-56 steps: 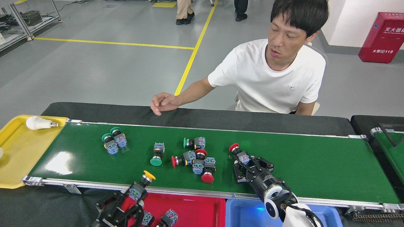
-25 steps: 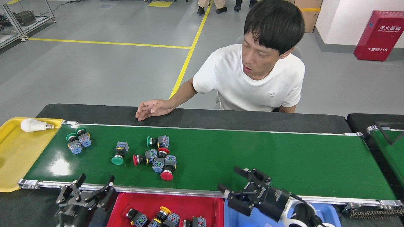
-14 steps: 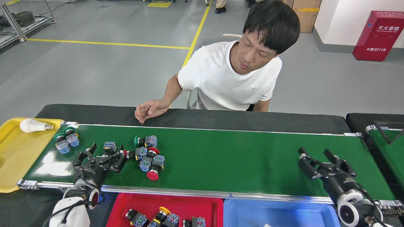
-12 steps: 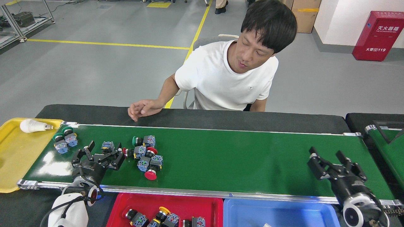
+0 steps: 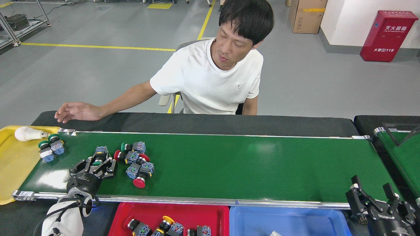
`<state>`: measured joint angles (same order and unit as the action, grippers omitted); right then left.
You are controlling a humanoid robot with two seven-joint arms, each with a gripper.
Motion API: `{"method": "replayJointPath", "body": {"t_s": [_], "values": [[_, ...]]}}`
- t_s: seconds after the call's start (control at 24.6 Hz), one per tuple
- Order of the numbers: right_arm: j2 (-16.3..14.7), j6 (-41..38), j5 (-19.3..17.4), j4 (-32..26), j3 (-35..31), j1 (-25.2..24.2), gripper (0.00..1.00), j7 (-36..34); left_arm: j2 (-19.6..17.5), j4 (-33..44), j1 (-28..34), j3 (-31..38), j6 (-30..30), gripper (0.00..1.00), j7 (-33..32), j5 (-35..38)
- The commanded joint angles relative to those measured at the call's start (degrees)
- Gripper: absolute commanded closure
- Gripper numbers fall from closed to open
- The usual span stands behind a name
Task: Pick switch part from conveyor to tray
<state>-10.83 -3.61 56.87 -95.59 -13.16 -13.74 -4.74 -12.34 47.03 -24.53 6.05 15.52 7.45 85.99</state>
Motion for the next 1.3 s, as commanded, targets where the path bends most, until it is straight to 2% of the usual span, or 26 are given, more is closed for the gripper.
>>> {"method": "replayJointPath", "body": {"t_s": [0.0,0.04,0.12,0.28,0.41,0.49,0.53,0.61,0.69,0.73,0.81,0.93,1.02,1.1,1.26], "values": [[-0.2,-0.2,0.2,-1.1,-0.5,-0.1,0.02,-0.6,-1.7,6.7,2.6,0.5,2.1,0.96,0.5,-2.6],[-0.2,0.0,0.3,-1.1,-0.5,-0.1,0.02,-0.6,-1.9,9.9,4.6,0.5,2.3,0.96,0.4,-3.7],[-0.2,0.0,0.7,-0.6,-0.4,-0.1,0.02,-0.5,-2.3,21.4,12.6,0.6,3.5,0.95,-0.1,-6.5],[-0.2,0.0,0.7,0.3,-0.4,0.2,0.02,-0.2,-2.3,43.9,31.8,0.1,6.1,0.93,0.6,-6.6],[-0.7,-0.1,0.7,0.8,-0.4,0.4,0.02,-0.1,-1.6,50.2,39.9,-2.6,7.4,0.88,1.9,-4.3],[-0.7,-0.2,0.7,0.8,-0.4,0.3,0.02,-0.1,-1.8,51.0,41.3,-7.2,7.5,0.69,3.9,0.4],[-0.8,-0.3,0.8,0.8,-0.3,0.1,0.02,-0.1,-1.9,50.8,41.5,-8.9,7.5,0.64,4.9,2.0],[-1.0,-0.3,0.8,0.8,-0.3,-0.2,0.02,-0.1,-1.5,50.8,42.9,-10.6,7.5,0.39,5.5,3.6],[-3.4,-0.3,0.5,0.4,0.0,-2.1,0.01,-0.7,-1.0,51.1,43.3,-10.5,7.4,0.23,5.5,3.5],[-5.8,-0.2,0.1,0.1,0.2,-3.1,0.01,-1.1,-0.6,51.2,43.3,-10.4,7.4,0.00,5.5,3.3],[-8.9,0.1,-0.2,-0.3,0.2,-4.4,0.01,-1.8,0.3,51.9,43.3,-8.5,7.4,0.00,5.5,3.2],[-10.4,0.1,-2.7,-1.2,0.2,-7.8,0.01,-3.6,1.8,52.4,44.1,-2.6,7.4,0.00,4.9,0.9],[-15.4,0.1,-5.3,-1.3,2.1,-11.9,0.01,-8.4,3.5,51.9,44.1,2.8,7.4,0.00,2.8,-3.2],[-18.5,-0.1,-8.6,-1.3,4.6,-13.2,0.01,-12.3,4.1,51.3,44.1,7.7,7.4,0.00,-1.6,-6.0],[-17.5,-0.8,-9.0,-1.2,4.3,-12.6,0.01,-11.8,3.9,49.0,43.2,13.5,7.2,0.00,-4.5,-8.6]]}}
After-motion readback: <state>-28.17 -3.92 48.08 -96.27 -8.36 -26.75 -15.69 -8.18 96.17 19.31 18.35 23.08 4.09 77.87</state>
